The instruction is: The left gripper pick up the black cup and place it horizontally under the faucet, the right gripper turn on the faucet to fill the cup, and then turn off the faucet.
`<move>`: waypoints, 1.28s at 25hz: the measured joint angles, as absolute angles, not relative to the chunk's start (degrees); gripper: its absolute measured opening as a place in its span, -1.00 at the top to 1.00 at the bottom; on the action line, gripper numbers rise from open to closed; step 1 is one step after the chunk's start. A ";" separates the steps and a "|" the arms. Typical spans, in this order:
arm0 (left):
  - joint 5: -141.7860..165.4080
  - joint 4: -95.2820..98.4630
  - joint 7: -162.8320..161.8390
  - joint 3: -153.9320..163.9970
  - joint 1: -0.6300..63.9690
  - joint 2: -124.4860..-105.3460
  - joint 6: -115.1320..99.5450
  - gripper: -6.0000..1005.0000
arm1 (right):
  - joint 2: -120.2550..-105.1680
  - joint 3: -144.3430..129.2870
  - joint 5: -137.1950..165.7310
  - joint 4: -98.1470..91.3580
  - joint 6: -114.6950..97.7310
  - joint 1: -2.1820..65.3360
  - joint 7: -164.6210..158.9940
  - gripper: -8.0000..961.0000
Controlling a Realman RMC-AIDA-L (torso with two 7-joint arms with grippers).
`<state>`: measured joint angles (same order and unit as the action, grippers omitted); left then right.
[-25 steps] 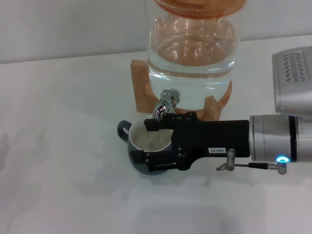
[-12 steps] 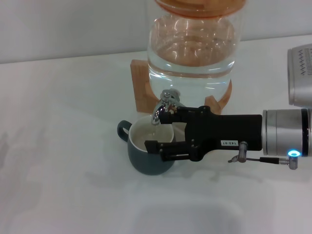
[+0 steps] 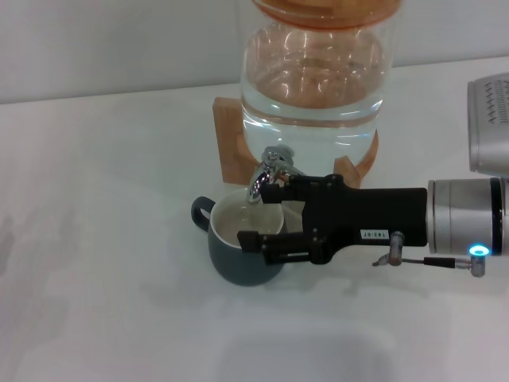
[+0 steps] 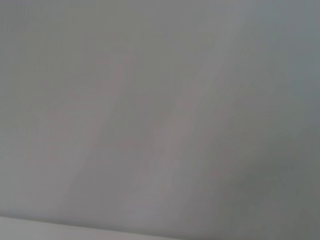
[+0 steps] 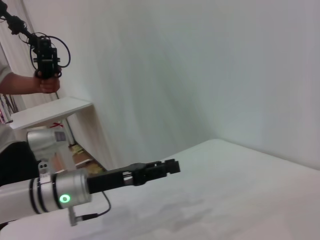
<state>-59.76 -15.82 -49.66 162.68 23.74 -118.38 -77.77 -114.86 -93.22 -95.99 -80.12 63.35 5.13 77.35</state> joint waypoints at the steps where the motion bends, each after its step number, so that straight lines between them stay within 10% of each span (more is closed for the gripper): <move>1: -59.76 -15.82 -49.66 162.69 23.73 -118.38 -77.78 0.06 | -114.87 -93.22 -96.05 -80.17 63.79 5.14 77.42 -0.70; 32: -66.64 -17.49 -45.27 162.62 23.10 -118.45 -78.34 -0.02 | -115.22 -53.31 -121.04 -31.72 87.44 3.51 129.05 -0.70</move>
<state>-66.64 -17.49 -45.27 162.63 23.10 -118.45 -78.34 -115.22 -53.31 -121.04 -31.72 87.44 3.51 129.05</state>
